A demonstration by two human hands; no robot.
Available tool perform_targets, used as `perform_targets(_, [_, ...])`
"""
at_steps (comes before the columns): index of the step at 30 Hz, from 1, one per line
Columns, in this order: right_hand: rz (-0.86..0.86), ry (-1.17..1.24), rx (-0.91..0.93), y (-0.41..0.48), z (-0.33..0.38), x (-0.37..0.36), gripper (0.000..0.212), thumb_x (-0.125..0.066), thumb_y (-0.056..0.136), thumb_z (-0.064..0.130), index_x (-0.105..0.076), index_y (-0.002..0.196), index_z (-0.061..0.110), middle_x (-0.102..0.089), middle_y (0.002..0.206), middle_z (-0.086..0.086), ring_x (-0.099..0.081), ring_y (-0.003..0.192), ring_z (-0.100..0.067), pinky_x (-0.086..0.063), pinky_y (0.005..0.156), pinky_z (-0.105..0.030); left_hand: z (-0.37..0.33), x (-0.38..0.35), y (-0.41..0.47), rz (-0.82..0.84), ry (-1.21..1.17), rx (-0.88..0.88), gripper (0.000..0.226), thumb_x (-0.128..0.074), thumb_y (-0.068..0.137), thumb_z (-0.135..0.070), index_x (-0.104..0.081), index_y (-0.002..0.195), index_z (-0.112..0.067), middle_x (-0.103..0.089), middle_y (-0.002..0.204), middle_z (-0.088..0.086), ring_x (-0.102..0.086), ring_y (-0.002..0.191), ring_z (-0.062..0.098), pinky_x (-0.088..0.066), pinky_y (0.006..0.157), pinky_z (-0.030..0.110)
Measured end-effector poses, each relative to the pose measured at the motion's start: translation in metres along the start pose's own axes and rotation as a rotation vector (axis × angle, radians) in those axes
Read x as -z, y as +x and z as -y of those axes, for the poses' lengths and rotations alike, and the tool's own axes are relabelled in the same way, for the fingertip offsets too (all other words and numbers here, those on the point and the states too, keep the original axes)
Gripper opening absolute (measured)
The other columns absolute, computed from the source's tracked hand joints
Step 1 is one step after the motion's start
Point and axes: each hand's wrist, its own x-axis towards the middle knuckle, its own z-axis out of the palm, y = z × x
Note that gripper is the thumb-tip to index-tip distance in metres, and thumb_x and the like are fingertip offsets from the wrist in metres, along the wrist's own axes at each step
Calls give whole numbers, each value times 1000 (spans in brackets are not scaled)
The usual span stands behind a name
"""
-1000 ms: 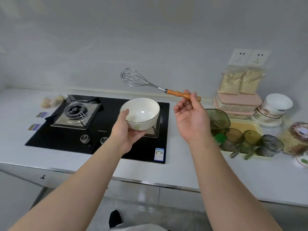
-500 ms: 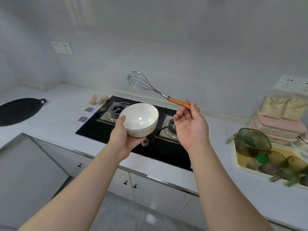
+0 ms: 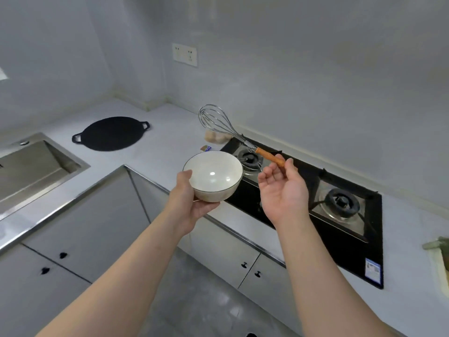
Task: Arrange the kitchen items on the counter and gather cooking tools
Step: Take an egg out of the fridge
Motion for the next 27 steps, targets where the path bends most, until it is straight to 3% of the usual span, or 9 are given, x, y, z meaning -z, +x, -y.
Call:
perform_targets(8, [24,-29,-118,67,-71,-56,26,-50,103,27,-66,108,7,-60,73,-5,-58,65,-17,-52,69,-29,-50,49,65,-117,-66,1,41,-49,99,-41,-42,129,-15,-60,117,15,-70,97,37,-56,92,51])
perform_targets(14, [49,-9,-185,158,-120,-102,23,-47,103,21,-64,108,7,-58,71,-5,-56,62,-16,-49,66,-28,-103,56,139,-200,-31,-11,42,-51,97,-40,-43,130,-15,-61,119,18,-72,90,37,-57,92,48])
perform_targets(18, [51,-33,-203,218,-138,-138,17,-49,99,17,-65,100,9,-58,70,-4,-55,56,-15,-48,62,-27,-137,51,182,-241,1,1,40,-52,95,-37,-47,127,-14,-60,115,20,-71,87,38,-60,84,45])
perform_targets(24, [32,-71,-246,289,-160,-177,17,-49,96,17,-65,96,11,-58,69,-3,-55,56,-16,-49,59,-26,-173,58,246,-301,-23,22,27,-54,95,-33,-48,115,-16,-60,108,21,-69,89,41,-57,91,50])
perform_targets(27, [14,-100,-245,315,-168,-191,18,-49,97,18,-66,95,12,-57,68,-3,-54,57,-16,-49,62,-27,-190,61,278,-313,57,53,32,-51,97,-35,-46,120,-13,-58,105,20,-66,85,42,-57,91,51])
